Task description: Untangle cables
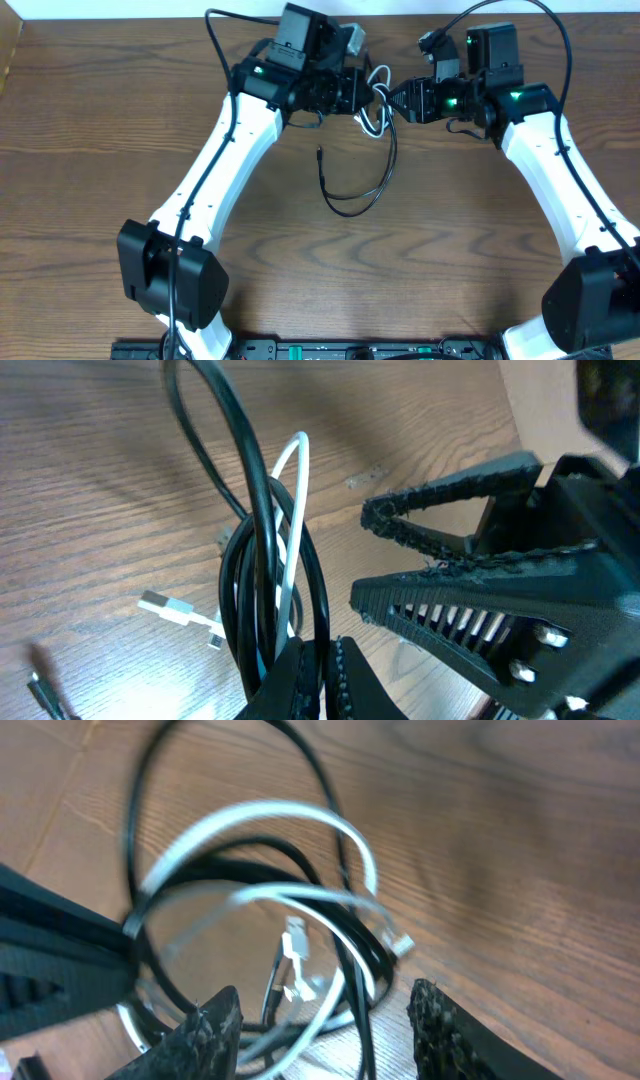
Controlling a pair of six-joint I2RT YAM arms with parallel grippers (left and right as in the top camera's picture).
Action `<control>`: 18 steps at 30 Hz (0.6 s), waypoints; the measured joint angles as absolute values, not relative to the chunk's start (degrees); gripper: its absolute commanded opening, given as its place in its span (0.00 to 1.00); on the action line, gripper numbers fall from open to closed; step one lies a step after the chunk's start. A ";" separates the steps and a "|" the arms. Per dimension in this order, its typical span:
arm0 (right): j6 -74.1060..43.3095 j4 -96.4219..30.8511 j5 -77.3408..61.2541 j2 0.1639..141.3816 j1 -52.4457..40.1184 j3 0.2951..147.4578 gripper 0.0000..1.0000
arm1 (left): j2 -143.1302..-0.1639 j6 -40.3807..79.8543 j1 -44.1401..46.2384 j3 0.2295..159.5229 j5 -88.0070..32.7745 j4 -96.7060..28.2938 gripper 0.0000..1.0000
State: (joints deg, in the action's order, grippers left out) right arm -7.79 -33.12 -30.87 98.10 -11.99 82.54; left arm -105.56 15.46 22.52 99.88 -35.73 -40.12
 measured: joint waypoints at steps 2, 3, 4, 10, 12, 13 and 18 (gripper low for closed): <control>-8.40 -33.17 -29.91 98.80 -11.97 82.54 0.49 | -105.56 15.86 21.54 99.88 -37.63 -40.10 0.07; -8.29 -33.19 -29.71 98.98 -11.97 82.54 0.49 | -105.54 15.92 21.34 99.88 -38.35 -40.10 0.07; -7.84 -33.19 -29.54 99.02 -11.97 82.54 0.49 | -105.56 16.08 21.02 99.90 -39.27 -40.10 0.08; -2.48 -33.15 -28.91 99.09 -12.60 82.54 0.49 | -105.56 18.39 19.55 99.88 -45.15 -40.12 0.08; -0.14 -32.82 -28.80 99.29 -13.47 82.54 0.49 | -105.54 20.38 18.94 99.88 -46.70 -40.05 0.07; 0.56 -32.58 -28.56 99.53 -13.89 82.54 0.49 | -105.56 21.15 18.81 99.90 -47.16 -40.05 0.07; 2.13 -29.95 -26.74 102.76 -16.23 82.54 0.47 | -105.54 25.30 18.63 99.88 -50.30 -39.51 0.07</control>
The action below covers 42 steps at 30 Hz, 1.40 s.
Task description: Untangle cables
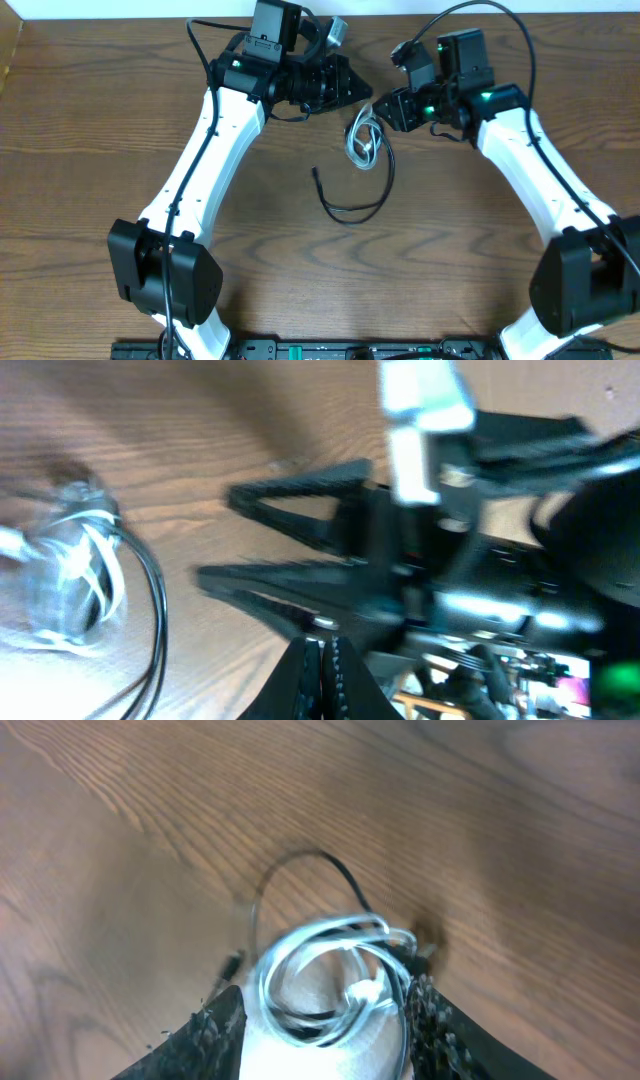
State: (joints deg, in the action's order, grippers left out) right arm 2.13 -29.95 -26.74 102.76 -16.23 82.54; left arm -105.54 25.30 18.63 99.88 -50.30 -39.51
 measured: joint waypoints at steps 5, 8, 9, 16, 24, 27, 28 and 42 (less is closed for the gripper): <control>-0.95 -27.31 -25.67 106.37 -16.69 82.54 0.46 | -105.56 27.05 18.63 99.88 -53.39 -38.81 0.07; -4.23 -27.70 -23.31 106.72 -16.69 82.52 0.47 | -105.54 27.00 18.63 99.90 -53.28 -38.83 0.07; -5.63 -28.05 -22.00 106.72 -16.69 82.52 0.47 | -105.56 26.79 18.63 99.90 -52.23 -39.00 0.08; -12.78 -31.11 -16.49 106.74 -14.26 82.52 0.48 | -105.67 23.86 18.72 99.88 -36.21 -41.34 0.22; -14.35 -32.60 -15.57 106.74 -12.84 82.52 0.49 | -115.35 10.22 19.29 99.88 -25.91 -38.81 0.46; -14.52 -32.95 -15.57 106.74 -12.99 82.52 0.49 | -122.19 6.61 19.09 99.79 -22.83 -36.49 0.46; -14.52 -33.12 -15.57 106.74 -12.99 82.52 0.49 | -124.11 5.76 19.00 99.74 -21.50 -35.35 0.46; -14.50 -34.09 -15.57 106.74 -12.99 82.52 0.49 | -130.74 2.68 19.35 99.74 -14.90 -33.04 0.36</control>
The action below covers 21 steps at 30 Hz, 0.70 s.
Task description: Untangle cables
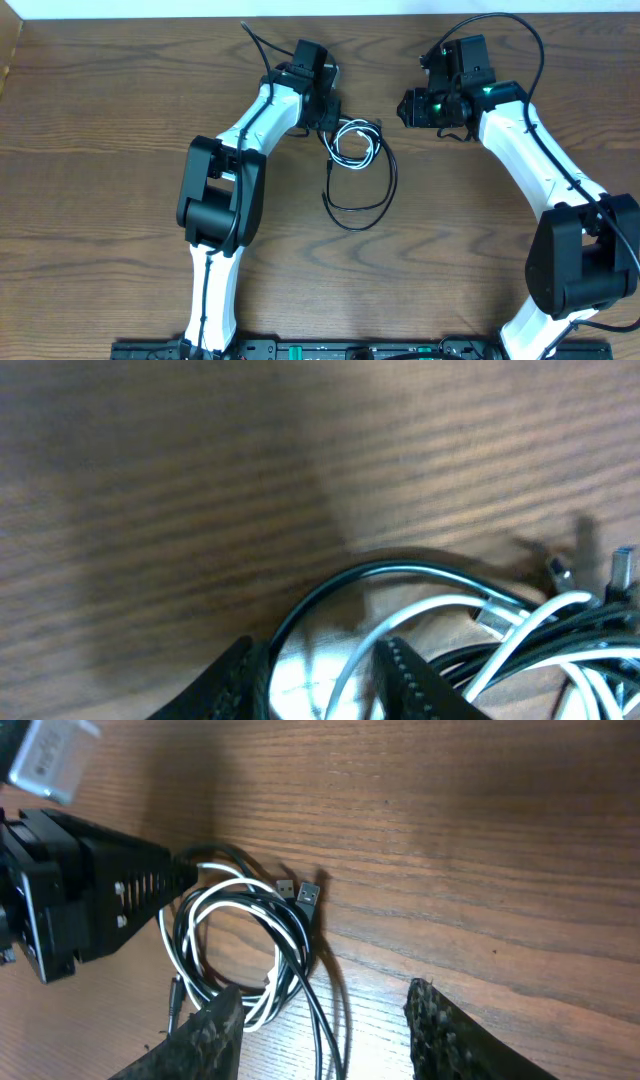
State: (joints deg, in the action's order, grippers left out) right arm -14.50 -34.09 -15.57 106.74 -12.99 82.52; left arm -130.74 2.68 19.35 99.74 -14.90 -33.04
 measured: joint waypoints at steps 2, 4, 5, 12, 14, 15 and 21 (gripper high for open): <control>-14.48 -34.11 -15.57 106.74 -12.99 82.52 0.49 | -130.82 2.61 19.77 99.74 -14.85 -33.91 0.34; -14.48 -34.37 -15.57 106.74 -12.99 82.52 0.50 | -130.82 2.59 20.08 99.74 -14.83 -34.87 0.31; -14.48 -34.48 -15.57 106.74 -12.99 82.52 0.50 | -130.82 2.52 20.21 99.74 -14.85 -35.64 0.31; -14.02 -34.54 -15.57 106.74 -12.99 82.52 0.50 | -130.74 2.50 20.36 100.16 -14.92 -40.64 0.30; -14.00 -34.52 -15.57 106.74 -12.99 82.52 0.50 | -130.72 2.50 20.36 100.27 -14.98 -42.26 0.30; -14.00 -34.52 -15.55 106.74 -12.99 82.52 0.51 | -130.72 2.50 20.36 100.36 -15.16 -43.31 0.27; -14.00 -34.54 -15.57 106.74 -12.99 82.52 0.51 | -130.65 2.39 20.36 100.29 -16.71 -44.49 0.07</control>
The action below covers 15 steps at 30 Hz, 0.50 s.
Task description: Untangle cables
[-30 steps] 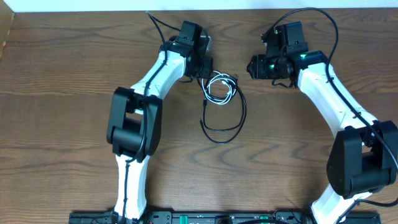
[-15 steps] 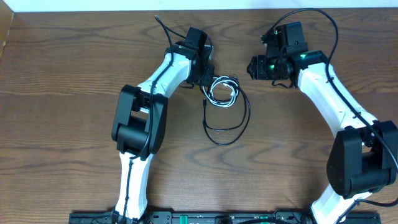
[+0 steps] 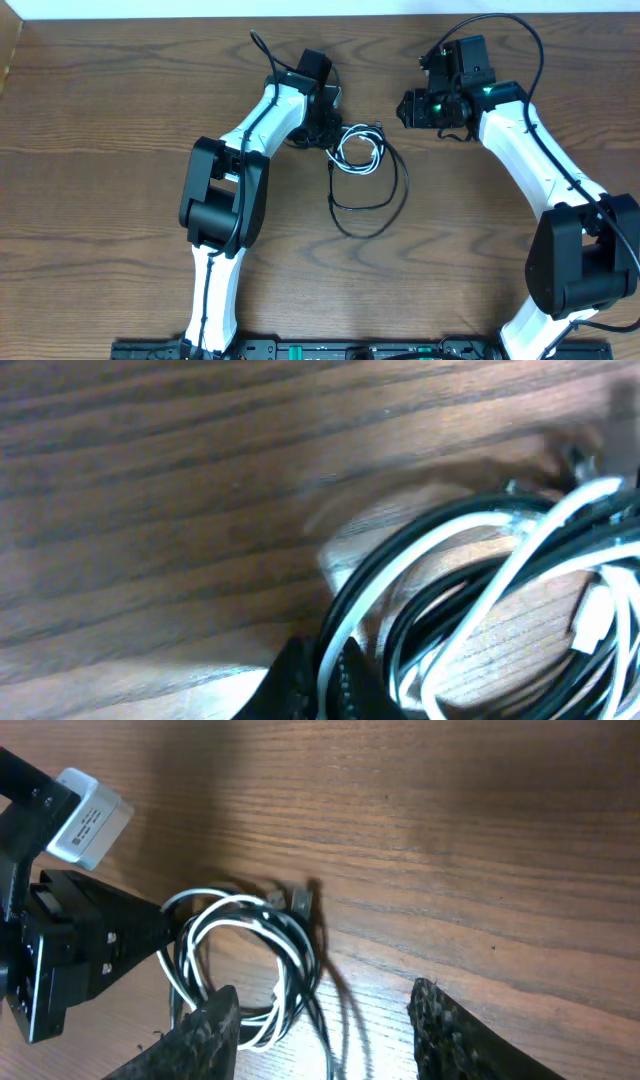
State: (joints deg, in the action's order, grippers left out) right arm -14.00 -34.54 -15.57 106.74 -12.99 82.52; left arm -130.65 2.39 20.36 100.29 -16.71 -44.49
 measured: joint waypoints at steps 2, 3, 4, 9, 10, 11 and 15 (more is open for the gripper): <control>-14.00 -34.61 -15.59 106.74 -13.17 82.52 0.51 | -130.67 2.50 20.36 100.20 -16.86 -43.38 0.08; -14.00 -34.59 -15.62 106.74 -13.28 82.52 0.51 | -130.74 2.52 20.40 100.20 -16.86 -42.26 0.08; -14.00 -34.39 -15.81 106.74 -13.58 82.52 0.51 | -130.74 2.50 20.40 100.20 -16.86 -41.67 0.08; -13.89 -33.50 -16.95 106.74 -15.59 82.52 0.51 | -130.37 2.52 20.40 100.20 -19.57 -40.84 0.07; -13.78 -33.28 -17.10 106.74 -16.10 82.52 0.51 | -129.47 2.52 20.38 100.20 -21.21 -40.66 0.08; -13.58 -32.97 -17.19 106.74 -16.51 82.52 0.51 | -128.25 2.55 20.38 100.20 -22.68 -40.60 0.07; -13.34 -32.05 -17.76 106.74 -16.73 82.52 0.51 | -118.08 4.75 20.47 100.20 -27.46 -40.66 0.07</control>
